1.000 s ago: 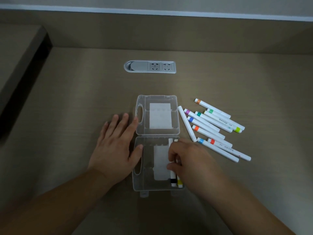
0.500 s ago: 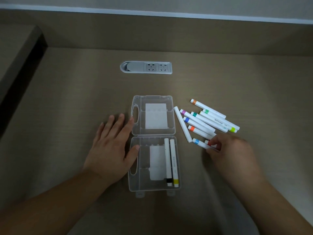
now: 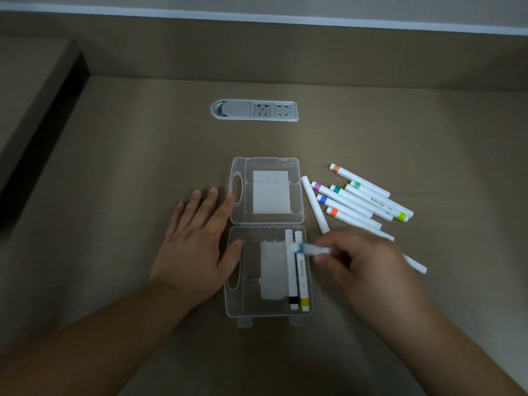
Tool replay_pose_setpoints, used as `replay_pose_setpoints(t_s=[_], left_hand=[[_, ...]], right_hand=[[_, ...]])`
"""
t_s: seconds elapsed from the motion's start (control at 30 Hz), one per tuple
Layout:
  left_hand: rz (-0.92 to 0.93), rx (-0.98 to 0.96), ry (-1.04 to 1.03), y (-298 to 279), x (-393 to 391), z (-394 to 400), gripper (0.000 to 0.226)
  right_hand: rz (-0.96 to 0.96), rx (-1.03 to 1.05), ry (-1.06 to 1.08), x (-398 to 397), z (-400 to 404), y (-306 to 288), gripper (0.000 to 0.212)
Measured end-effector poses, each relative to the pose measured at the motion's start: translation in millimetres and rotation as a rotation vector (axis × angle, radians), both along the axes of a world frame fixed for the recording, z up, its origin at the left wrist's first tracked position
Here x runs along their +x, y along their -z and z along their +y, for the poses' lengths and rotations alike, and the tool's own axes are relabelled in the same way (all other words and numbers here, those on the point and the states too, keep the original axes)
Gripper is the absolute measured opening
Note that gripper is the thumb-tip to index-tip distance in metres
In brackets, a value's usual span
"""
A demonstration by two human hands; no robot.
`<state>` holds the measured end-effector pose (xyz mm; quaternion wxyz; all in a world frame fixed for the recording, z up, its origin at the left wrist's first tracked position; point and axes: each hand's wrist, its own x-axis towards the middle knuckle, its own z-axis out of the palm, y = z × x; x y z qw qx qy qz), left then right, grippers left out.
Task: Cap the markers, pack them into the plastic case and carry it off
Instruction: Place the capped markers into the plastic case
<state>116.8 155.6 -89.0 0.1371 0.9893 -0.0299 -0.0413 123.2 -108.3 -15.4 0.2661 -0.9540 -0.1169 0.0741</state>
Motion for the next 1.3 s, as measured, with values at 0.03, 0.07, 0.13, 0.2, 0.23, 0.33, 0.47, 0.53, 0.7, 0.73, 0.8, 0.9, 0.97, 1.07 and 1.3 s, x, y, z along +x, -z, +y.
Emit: replay_pose_setpoints(t_s=[0.03, 0.07, 0.13, 0.2, 0.23, 0.33, 0.47, 0.53, 0.7, 0.73, 0.8, 0.9, 0.97, 1.07, 1.3], left_hand=[[0.000, 0.001, 0.000, 0, 0, 0, 0.076], [0.000, 0.001, -0.001, 0, 0, 0, 0.076], [0.003, -0.005, -0.005, 0, 1, 0, 0.076], [0.001, -0.006, -0.003, 0, 0, 0, 0.076], [0.000, -0.004, -0.001, 1, 0, 0, 0.076], [-0.004, -0.013, -0.002, 0, 0, 0, 0.076], [0.000, -0.005, 0.000, 0, 0, 0, 0.076], [0.002, -0.005, 0.000, 0, 1, 0, 0.076], [0.002, -0.010, 0.000, 1, 1, 1, 0.078], [0.000, -0.017, 0.000, 1, 1, 1, 0.078], [0.001, -0.018, 0.003, 1, 1, 1, 0.077], [0.004, 0.000, 0.005, 0, 0, 1, 0.077], [0.006, 0.000, 0.002, 0, 0, 1, 0.077], [0.010, -0.002, 0.001, 0, 1, 0, 0.078], [-0.002, -0.009, 0.006, 2, 1, 0, 0.076]], right_hand=[[-0.029, -0.031, -0.105, -2, 8, 3, 0.013], [-0.039, -0.064, -0.188, -4, 15, 6, 0.016], [-0.022, -0.125, -0.307, -4, 24, 14, 0.026], [-0.001, -0.174, -0.376, -6, 30, 20, 0.036], [0.012, -0.175, -0.390, -6, 31, 23, 0.037], [0.040, -0.114, -0.376, -5, 31, 25, 0.027], [0.062, -0.063, -0.358, -4, 33, 27, 0.018], [0.087, -0.053, -0.343, -4, 37, 27, 0.014], [0.163, -0.034, -0.271, 0, 46, 29, 0.019], [0.189, -0.037, -0.258, 0, 47, 30, 0.020], [0.218, -0.035, -0.213, 3, 50, 30, 0.021], [0.253, -0.043, -0.164, 4, 54, 29, 0.023], [0.241, -0.018, -0.135, -1, 51, 25, 0.018], [0.124, 0.032, 0.023, -5, 28, 15, 0.005], [-0.023, -0.272, 0.394, 14, -53, 21, 0.010]])
